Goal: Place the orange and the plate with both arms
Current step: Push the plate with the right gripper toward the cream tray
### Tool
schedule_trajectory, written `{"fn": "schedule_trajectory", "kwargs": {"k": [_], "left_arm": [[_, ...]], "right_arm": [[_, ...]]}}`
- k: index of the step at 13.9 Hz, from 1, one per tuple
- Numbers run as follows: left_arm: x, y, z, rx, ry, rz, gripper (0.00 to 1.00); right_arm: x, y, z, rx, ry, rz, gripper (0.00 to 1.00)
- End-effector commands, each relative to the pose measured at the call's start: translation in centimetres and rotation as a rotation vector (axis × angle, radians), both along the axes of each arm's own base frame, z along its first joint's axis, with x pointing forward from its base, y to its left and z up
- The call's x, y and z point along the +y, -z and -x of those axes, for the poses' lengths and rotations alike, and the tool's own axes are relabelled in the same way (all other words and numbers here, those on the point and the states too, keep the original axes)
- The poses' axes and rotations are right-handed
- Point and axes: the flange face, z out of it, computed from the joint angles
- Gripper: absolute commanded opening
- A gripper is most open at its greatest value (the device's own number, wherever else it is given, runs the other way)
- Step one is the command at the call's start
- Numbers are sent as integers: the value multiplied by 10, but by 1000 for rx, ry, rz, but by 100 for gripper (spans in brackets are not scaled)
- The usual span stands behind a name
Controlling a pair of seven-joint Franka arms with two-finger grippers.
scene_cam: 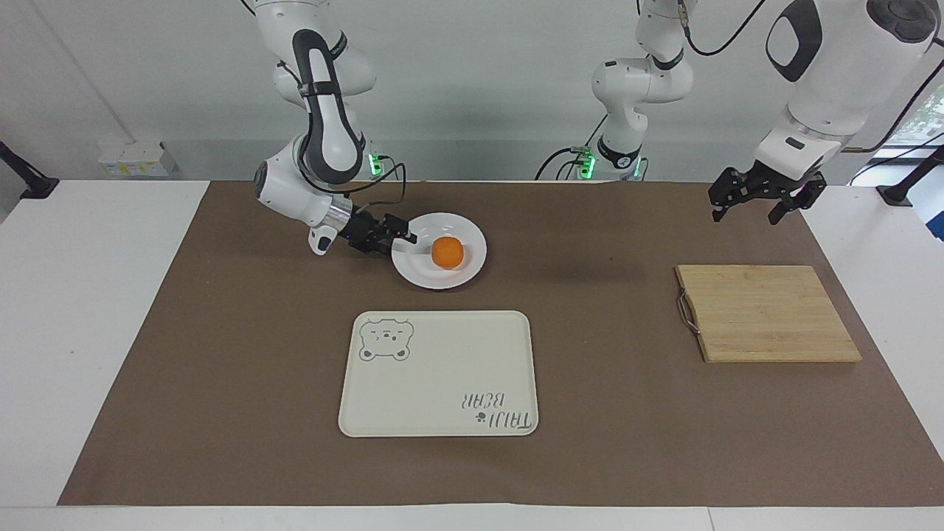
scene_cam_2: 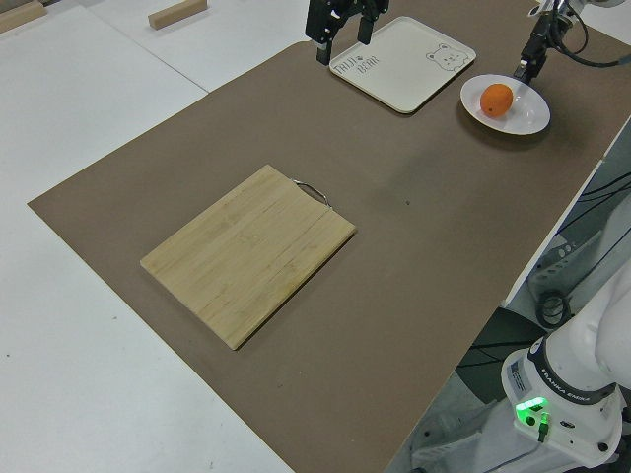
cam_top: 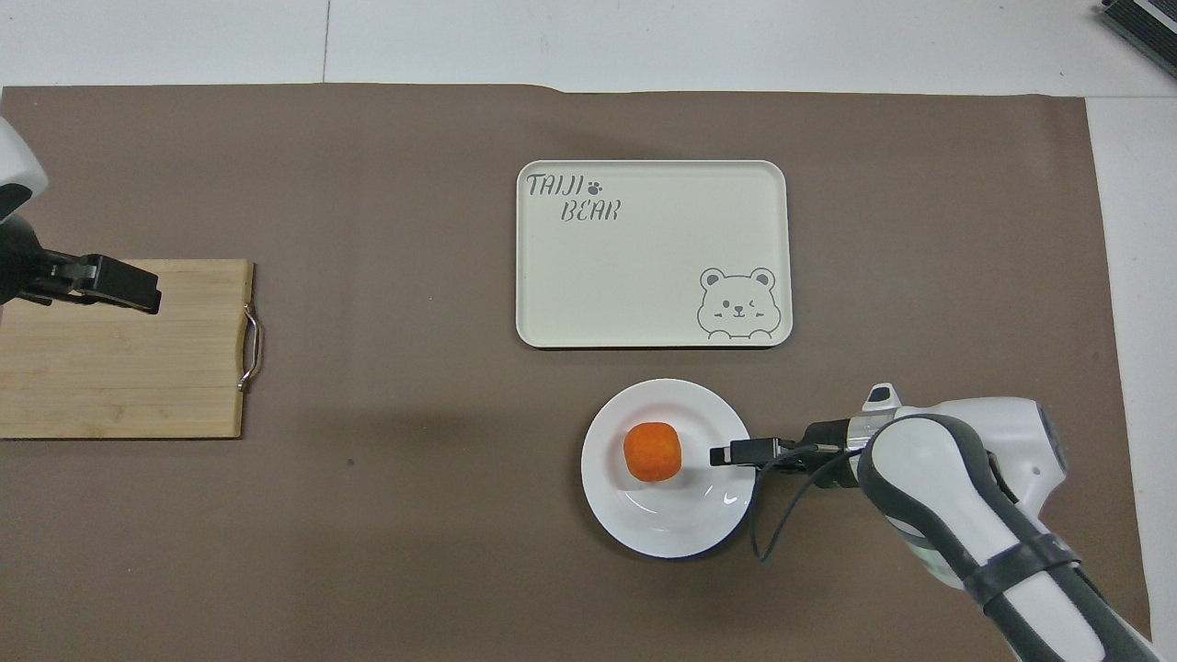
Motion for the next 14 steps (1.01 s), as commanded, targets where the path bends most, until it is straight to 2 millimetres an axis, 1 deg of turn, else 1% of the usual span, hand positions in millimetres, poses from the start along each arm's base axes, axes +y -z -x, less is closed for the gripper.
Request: {"fn": "schedule_trajectory", "kwargs": {"k": [1,2,3,7,9,10,12,14], "left_arm": [[3,-2,1,12,9,12,100],[3,-2,1,12,7,14,100],[3,-2,1,12,9,14,100],[3,-2,1,12,7,12,100],[3,-2,1,12,9,14,100],[3,-2,1,12,7,14,100],[3,-2,1,10,9,12,100],[3,-3,1,10,9,14,100]], "right_arm": [[2,4,4,-20,7,-8,98],[2,5,5,-19,7,-5,92],[0,6,5,-18,8,-5,84],[-3,11,8,-29,-4,1,47],[-4,11,8,-27,2,1,25],[-4,11,8,-26,2,0,19],[-5,11,7,-26,4,1,13],[-4,10,7,-27,4,1,0]]}}
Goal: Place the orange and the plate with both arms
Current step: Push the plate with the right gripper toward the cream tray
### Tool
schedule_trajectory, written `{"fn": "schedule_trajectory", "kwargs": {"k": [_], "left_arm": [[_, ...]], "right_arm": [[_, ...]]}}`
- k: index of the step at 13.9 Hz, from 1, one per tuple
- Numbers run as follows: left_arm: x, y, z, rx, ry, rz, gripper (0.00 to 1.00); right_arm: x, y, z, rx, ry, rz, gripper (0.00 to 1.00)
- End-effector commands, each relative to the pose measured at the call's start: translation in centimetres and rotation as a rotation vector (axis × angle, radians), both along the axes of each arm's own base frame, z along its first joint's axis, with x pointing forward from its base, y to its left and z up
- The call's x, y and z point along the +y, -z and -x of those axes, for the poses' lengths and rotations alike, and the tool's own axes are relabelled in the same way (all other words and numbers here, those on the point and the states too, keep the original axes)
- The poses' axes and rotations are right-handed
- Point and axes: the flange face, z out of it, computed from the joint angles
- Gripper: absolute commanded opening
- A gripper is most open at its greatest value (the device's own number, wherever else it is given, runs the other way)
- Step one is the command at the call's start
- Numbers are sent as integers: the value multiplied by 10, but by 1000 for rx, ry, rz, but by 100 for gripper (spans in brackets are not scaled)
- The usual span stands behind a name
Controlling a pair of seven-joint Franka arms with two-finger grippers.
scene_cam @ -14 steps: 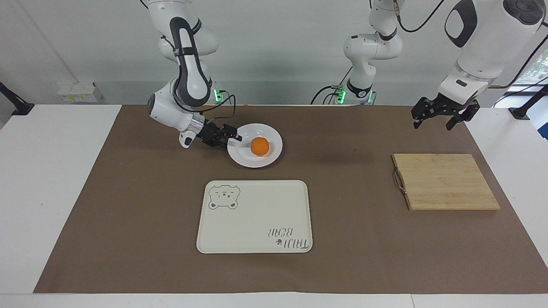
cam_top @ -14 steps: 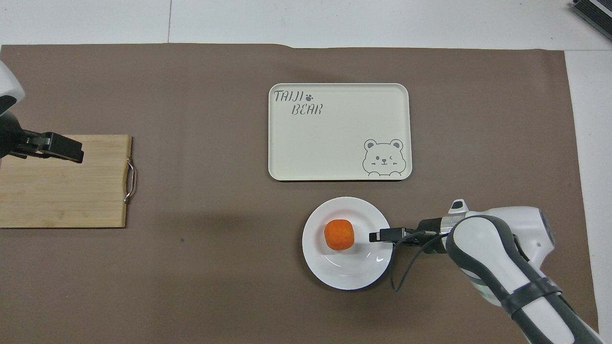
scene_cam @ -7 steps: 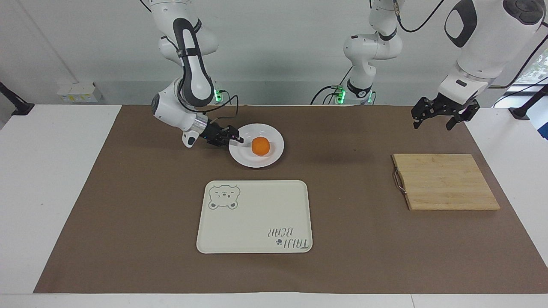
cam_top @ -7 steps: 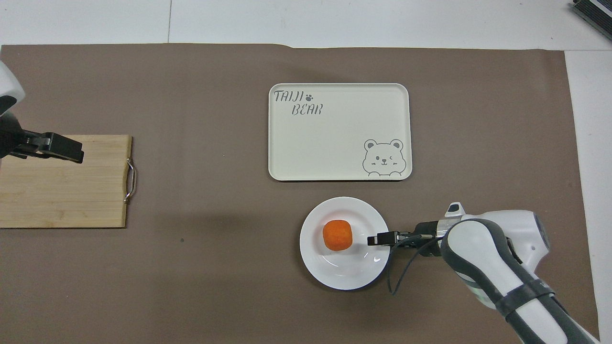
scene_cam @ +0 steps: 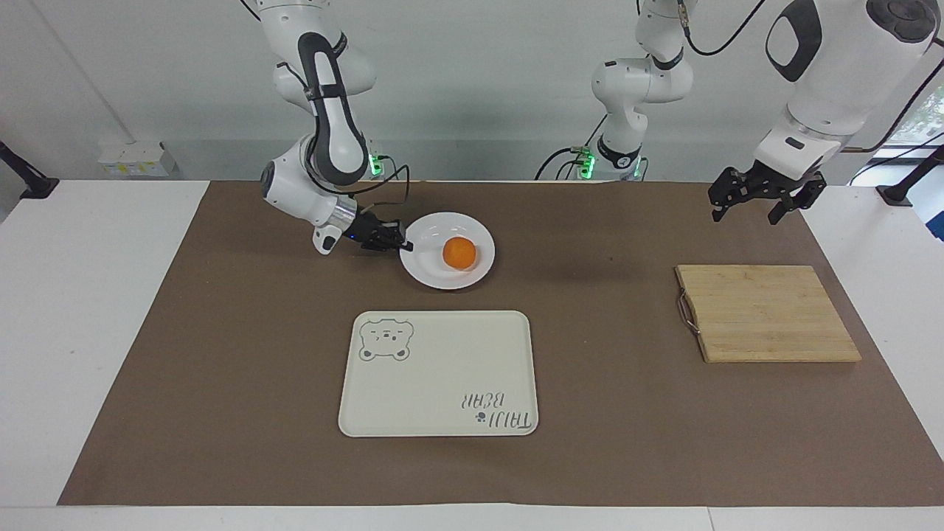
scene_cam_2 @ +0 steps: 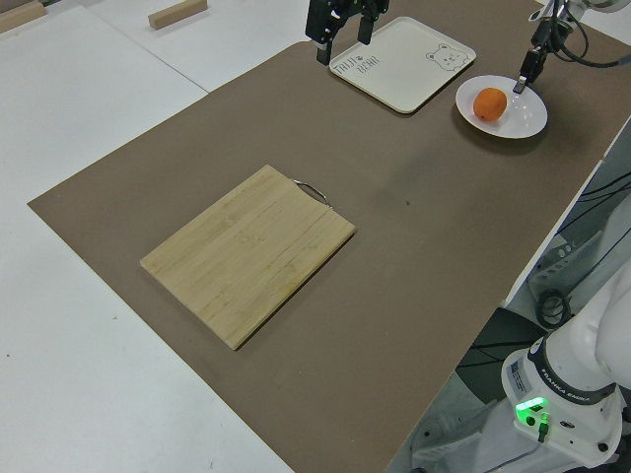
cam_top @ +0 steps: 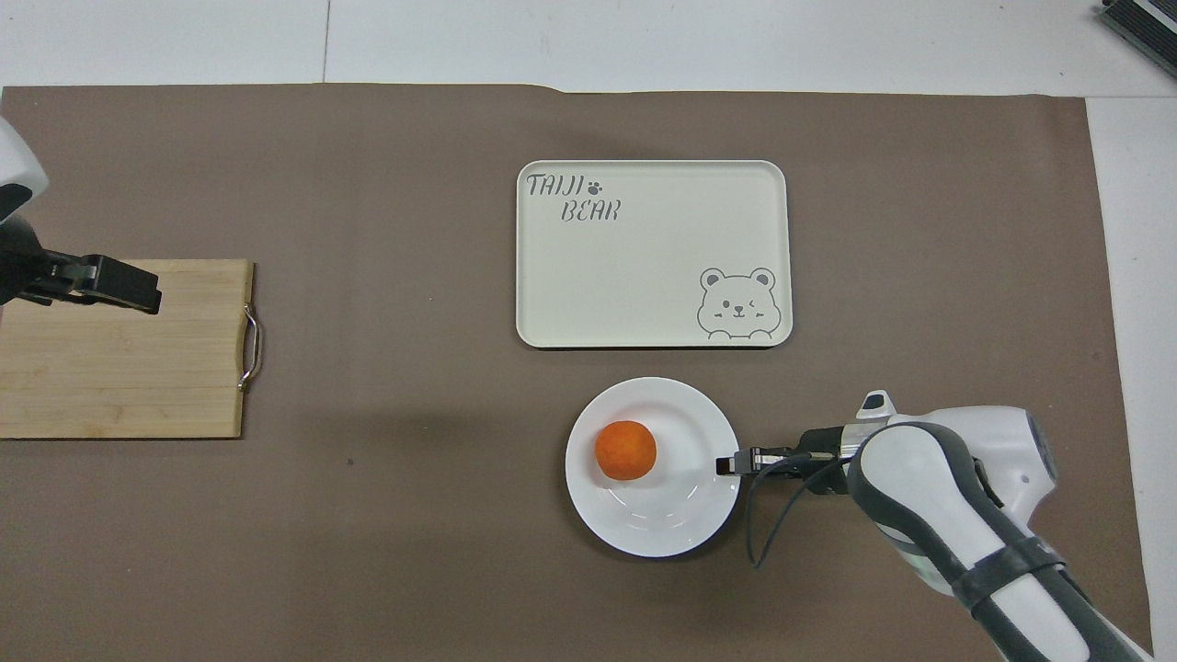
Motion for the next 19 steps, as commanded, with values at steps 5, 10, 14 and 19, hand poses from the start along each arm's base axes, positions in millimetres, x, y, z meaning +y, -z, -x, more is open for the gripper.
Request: {"fn": "schedule_trajectory", "kwargs": {"k": [5,10,14,19], "left_arm": [[3,-2,1,12,9,13,100],[3,-2,1,12,9,13,100],[3,-2,1,12,7,13,100],[3,-2,1,10,9,13,100]], "right_arm": [[-4,6,0,-64,-36,-11,0],[0,-2,-8,-195,-20,-134,0],[-2,-16,-19,-201,4,-246,0],[-9,-25,-33,-199,15,-306,0]]}}
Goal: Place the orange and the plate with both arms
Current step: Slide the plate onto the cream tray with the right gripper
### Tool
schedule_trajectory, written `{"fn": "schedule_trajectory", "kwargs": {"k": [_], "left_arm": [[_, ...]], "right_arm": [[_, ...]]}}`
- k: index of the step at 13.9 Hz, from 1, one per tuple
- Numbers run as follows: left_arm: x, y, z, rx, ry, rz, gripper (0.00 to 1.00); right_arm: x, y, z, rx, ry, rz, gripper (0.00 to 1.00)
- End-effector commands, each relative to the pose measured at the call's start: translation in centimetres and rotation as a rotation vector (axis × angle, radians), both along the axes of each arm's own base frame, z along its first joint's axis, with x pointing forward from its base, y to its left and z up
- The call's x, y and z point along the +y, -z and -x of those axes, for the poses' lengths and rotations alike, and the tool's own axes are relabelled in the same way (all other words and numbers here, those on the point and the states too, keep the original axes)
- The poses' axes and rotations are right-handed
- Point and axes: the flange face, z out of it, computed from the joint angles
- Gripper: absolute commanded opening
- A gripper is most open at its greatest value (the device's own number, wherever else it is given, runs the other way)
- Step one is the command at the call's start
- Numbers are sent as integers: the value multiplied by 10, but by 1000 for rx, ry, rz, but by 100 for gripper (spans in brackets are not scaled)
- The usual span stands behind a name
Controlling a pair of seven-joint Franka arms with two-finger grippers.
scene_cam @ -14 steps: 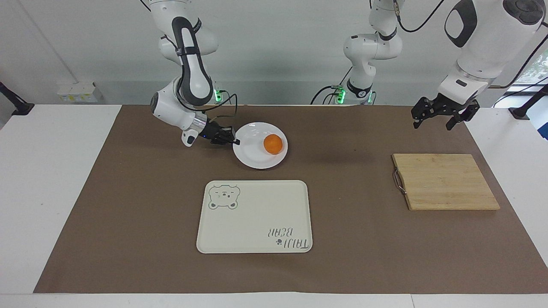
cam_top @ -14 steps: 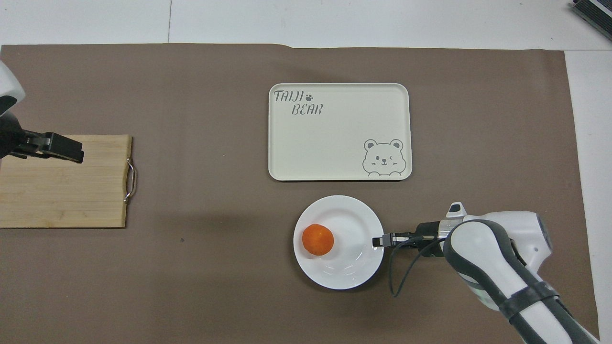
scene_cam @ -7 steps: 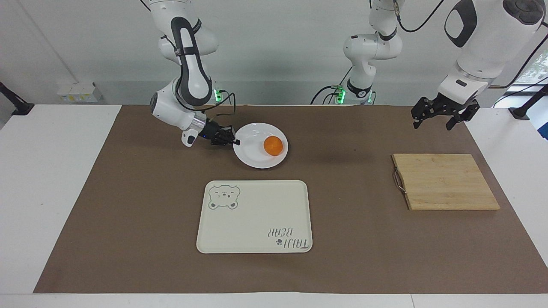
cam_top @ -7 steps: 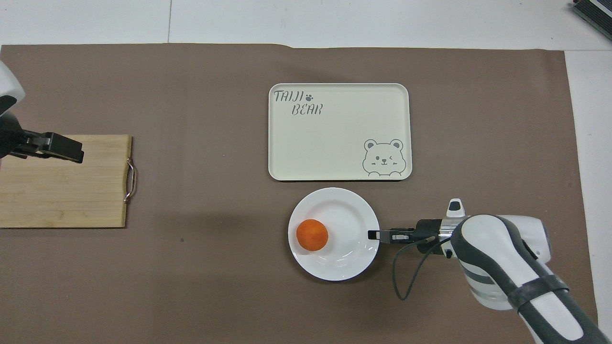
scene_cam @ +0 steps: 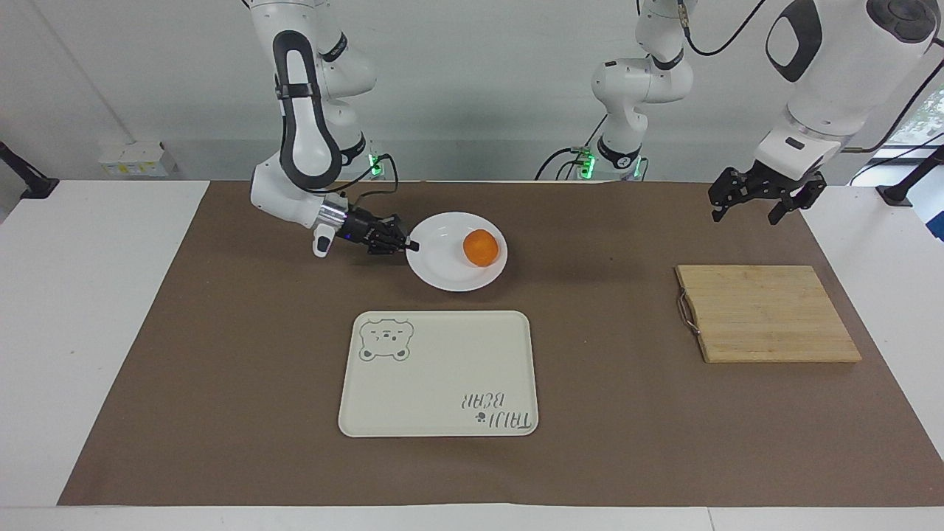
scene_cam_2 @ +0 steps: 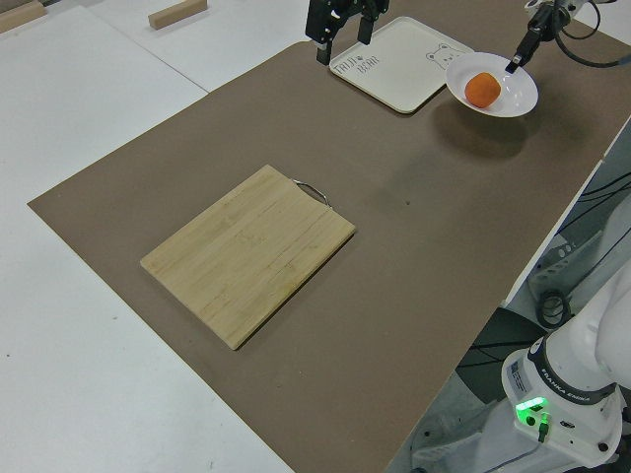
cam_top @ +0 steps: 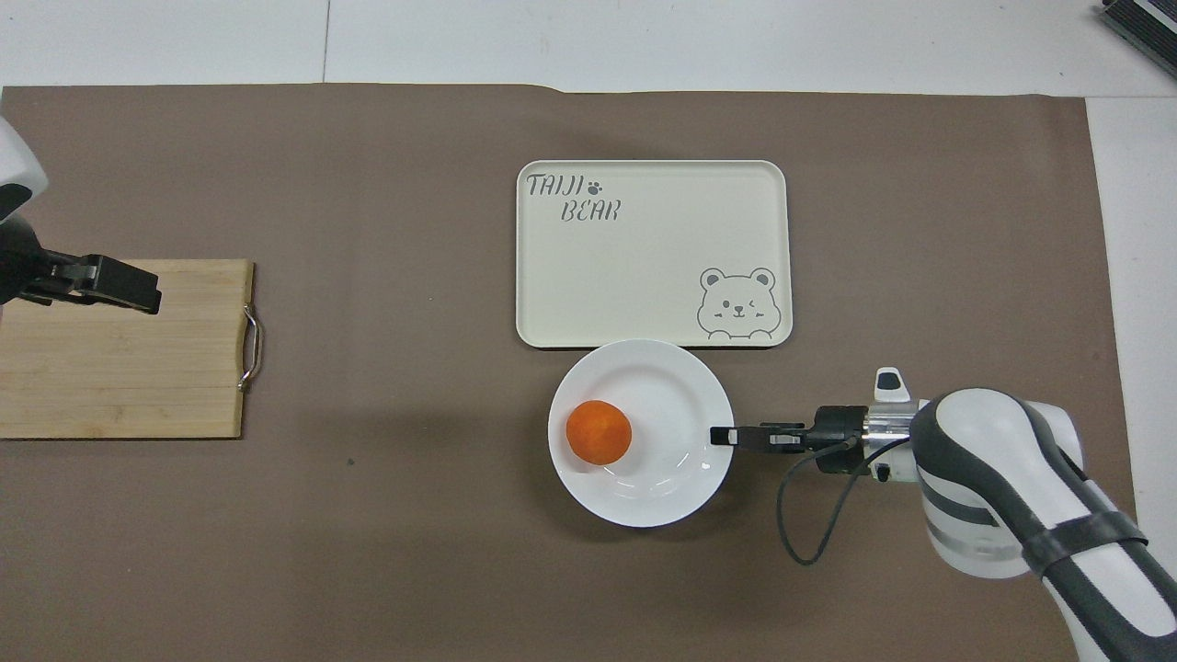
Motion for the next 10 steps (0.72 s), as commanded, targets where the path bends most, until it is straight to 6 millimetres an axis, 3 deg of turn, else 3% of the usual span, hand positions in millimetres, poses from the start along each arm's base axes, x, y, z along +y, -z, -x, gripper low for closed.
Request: {"fn": "schedule_trajectory", "kwargs": {"k": [1,7,10], "left_arm": [[3,-2,1,12,9,13,100],[3,-2,1,12,9,12,100],[3,-2,1,12,9,13,100]], "right_arm": [[0,-6,-14,-23,20,-57,0],[-1,-16,-44,-17,51,-73,0],[0,-24,-77,11,88,-70,0]]}}
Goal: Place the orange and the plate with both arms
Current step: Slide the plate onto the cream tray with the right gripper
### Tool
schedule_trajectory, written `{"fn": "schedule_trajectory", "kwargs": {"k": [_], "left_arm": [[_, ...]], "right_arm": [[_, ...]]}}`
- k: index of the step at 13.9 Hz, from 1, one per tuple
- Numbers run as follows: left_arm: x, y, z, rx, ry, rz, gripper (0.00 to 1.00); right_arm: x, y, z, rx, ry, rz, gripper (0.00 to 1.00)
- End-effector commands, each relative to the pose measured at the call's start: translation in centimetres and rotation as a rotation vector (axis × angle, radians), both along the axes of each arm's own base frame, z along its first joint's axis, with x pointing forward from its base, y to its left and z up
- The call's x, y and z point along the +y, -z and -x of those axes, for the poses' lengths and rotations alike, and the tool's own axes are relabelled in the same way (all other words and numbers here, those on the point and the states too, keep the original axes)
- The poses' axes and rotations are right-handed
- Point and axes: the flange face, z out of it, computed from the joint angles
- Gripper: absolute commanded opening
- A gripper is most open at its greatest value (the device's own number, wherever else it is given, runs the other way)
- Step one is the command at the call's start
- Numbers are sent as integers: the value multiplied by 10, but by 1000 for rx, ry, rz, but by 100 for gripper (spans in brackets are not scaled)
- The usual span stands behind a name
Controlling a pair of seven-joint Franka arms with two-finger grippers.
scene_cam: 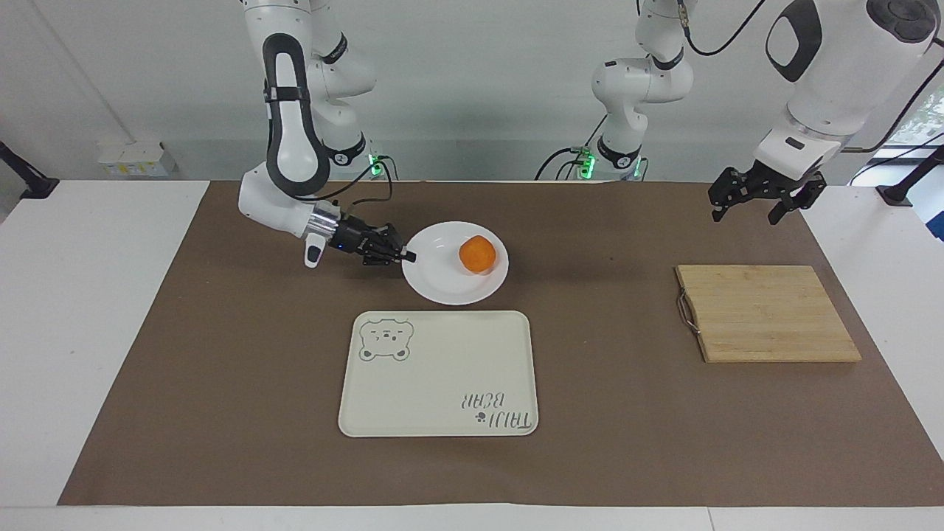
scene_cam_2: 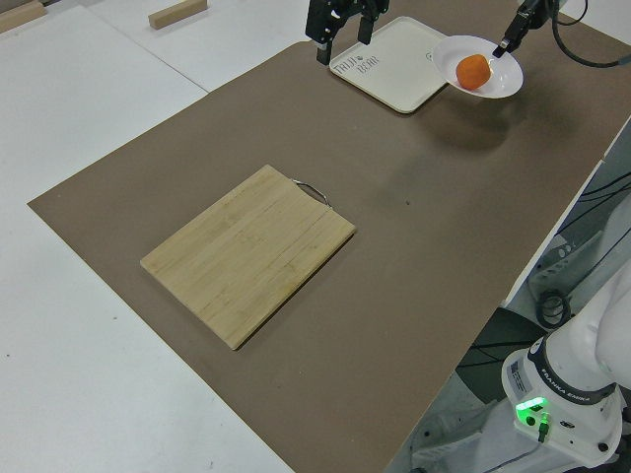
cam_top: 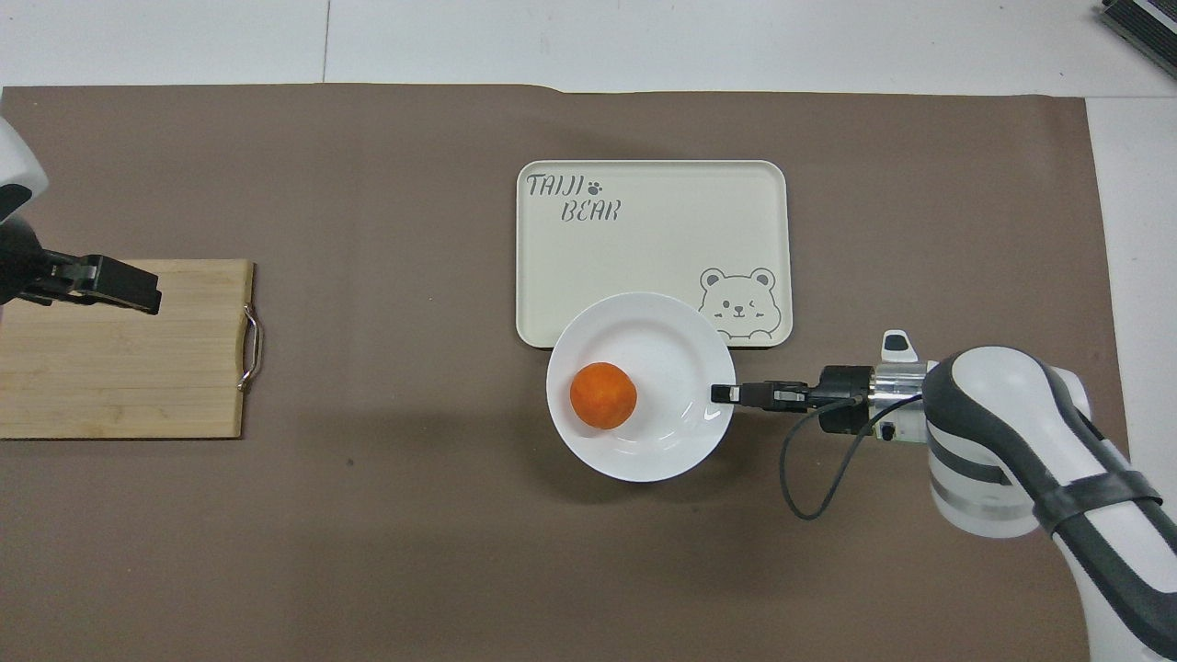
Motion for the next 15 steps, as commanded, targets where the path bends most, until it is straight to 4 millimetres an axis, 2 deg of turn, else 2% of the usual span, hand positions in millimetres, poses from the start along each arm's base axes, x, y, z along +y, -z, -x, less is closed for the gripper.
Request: {"fn": "schedule_trajectory", "kwargs": {"k": [1,5,9,12,13,14,15], "left_arm": [[3,-2,1,12,9,13,100],[3,-2,1,10,9,13,100],[3,-2,1,12,9,13,100],[3,-2,1,12,9,13,100],[3,-2,1,10,9,13,100],[3,-2,1,12,9,13,100],[3,-2,1,12,9,13,100]], "right_arm": [[0,-12,-42,39,50,-37,0],[1,-24,-91,74,100,-31,0],[-4,-13,-139,61,135,-4,0],[-10,-14,-149,65,130,52,0],[-13,-8,-149,68,127,63,0],[-23,7,-150,79,133,70,0],[-23,12,-150,73,125,73,0]]}}
